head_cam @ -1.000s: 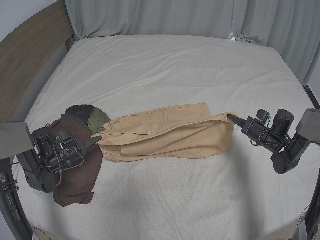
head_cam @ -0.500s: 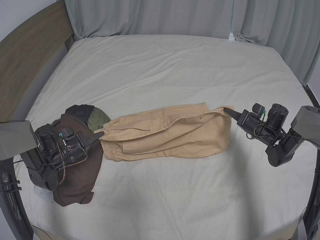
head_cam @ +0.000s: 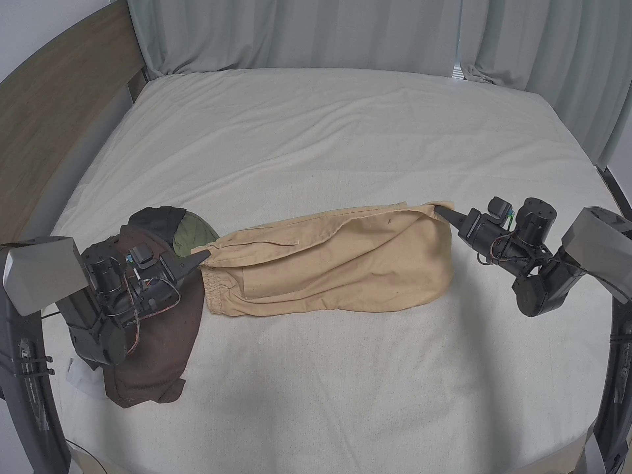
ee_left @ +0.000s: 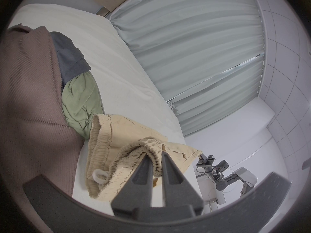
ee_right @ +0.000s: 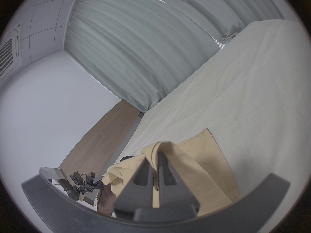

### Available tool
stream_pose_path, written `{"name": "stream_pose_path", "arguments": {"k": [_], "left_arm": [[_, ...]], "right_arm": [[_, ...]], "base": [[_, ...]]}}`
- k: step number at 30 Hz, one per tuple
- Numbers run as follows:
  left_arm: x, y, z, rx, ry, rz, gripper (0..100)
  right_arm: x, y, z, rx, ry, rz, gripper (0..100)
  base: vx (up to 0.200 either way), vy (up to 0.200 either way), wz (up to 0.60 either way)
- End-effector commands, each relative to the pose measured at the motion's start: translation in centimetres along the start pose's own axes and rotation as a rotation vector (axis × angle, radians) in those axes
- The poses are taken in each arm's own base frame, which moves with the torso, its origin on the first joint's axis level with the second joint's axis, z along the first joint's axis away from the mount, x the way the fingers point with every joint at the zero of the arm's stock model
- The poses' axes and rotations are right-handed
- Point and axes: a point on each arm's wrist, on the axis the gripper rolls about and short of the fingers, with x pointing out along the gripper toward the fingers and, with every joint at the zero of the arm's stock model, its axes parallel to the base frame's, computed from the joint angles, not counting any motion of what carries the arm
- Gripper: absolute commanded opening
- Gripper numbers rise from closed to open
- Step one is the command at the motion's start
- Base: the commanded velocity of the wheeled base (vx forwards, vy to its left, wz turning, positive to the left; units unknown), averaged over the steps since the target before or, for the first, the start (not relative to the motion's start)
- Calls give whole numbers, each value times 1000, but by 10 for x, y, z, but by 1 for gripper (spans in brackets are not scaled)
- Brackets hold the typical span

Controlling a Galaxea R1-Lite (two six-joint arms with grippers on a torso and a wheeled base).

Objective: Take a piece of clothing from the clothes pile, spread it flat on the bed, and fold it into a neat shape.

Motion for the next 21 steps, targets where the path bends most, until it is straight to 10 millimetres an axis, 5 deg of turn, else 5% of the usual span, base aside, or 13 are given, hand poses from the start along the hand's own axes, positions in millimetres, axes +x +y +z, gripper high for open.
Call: {"name": "stream_pose_path", "arguments": {"k": [1,21], "left_arm": [[8,16,-4,-10,6,10,0],[22,31,1,8,-26,4,0]], "right_arm": [[10,-14,-6,7,10,-8,0],[33,-40,-14,10,10,-12,0]], "base": [[0,0,0],[0,0,0]]}}
